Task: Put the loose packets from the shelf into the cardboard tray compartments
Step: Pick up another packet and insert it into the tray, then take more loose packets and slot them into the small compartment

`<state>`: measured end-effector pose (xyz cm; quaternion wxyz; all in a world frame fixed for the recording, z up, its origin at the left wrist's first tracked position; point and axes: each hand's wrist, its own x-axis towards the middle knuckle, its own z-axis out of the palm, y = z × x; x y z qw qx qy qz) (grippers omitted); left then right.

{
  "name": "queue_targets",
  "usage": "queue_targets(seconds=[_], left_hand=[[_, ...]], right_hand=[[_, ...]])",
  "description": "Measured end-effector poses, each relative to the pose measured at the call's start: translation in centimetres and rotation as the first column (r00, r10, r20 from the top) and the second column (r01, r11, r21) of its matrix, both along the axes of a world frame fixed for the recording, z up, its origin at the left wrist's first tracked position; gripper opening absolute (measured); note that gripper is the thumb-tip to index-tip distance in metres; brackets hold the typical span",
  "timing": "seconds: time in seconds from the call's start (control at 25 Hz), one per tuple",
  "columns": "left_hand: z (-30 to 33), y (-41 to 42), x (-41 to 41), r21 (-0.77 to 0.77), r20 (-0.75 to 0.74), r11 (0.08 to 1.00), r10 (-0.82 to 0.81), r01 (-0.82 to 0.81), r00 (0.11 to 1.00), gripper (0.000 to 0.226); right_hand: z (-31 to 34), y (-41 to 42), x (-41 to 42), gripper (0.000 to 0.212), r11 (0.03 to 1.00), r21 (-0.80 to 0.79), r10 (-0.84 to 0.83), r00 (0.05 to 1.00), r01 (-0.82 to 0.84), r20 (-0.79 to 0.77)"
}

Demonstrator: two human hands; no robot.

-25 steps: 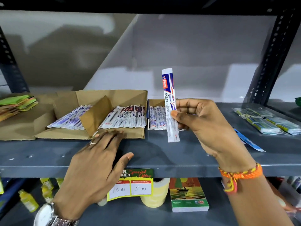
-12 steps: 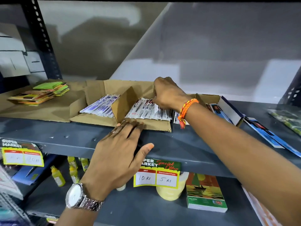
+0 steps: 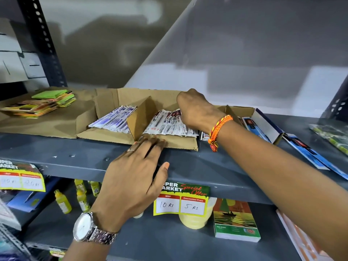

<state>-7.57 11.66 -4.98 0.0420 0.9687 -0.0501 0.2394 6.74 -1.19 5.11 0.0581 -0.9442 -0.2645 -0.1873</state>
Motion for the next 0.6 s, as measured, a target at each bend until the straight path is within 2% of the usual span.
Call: queue_targets(seconds=[0.12,0.24,0.36,0.48,0.6], left_hand=[[-0.1,0.1,-0.1,0.004,0.005,1.0,0.005,-0.005,1.0,0.054],[-0.1,0.1,-0.1,0.003,0.015,1.0,-0.011,0.011,1.0,0.054],[-0.1,0.1,-0.1,0.004,0.016,1.0,-0.023,0.023,1.0,0.056],[0.2,0.0,0.0,0.016,-0.002,1.0,-0.019,0.019,1.0,0.058],[0.4,-0.8,0.4,0.041,-0.021,0.999,-0.034,0.034,0.999,0.06]], right_hand=[[1.3,-3.2,-0.6,0.007,0.995,0.101,0.002,0.999,-0.006,0.036],[2.4,-9.5,-1.2,0.012,0.972,0.221,-0.087,0.995,0.077,0.039],[1.7,-17.0,-2.4,0.013,0.914,0.339,-0.252,0.966,0.221,0.049],[-0.5,-22.9,-2.8,0.018,0.8,0.391,-0.468,0.881,0.455,-0.069],[-2.7,-25.6,-2.5,0.028,0.7,0.332,-0.612,0.771,0.633,-0.18]])
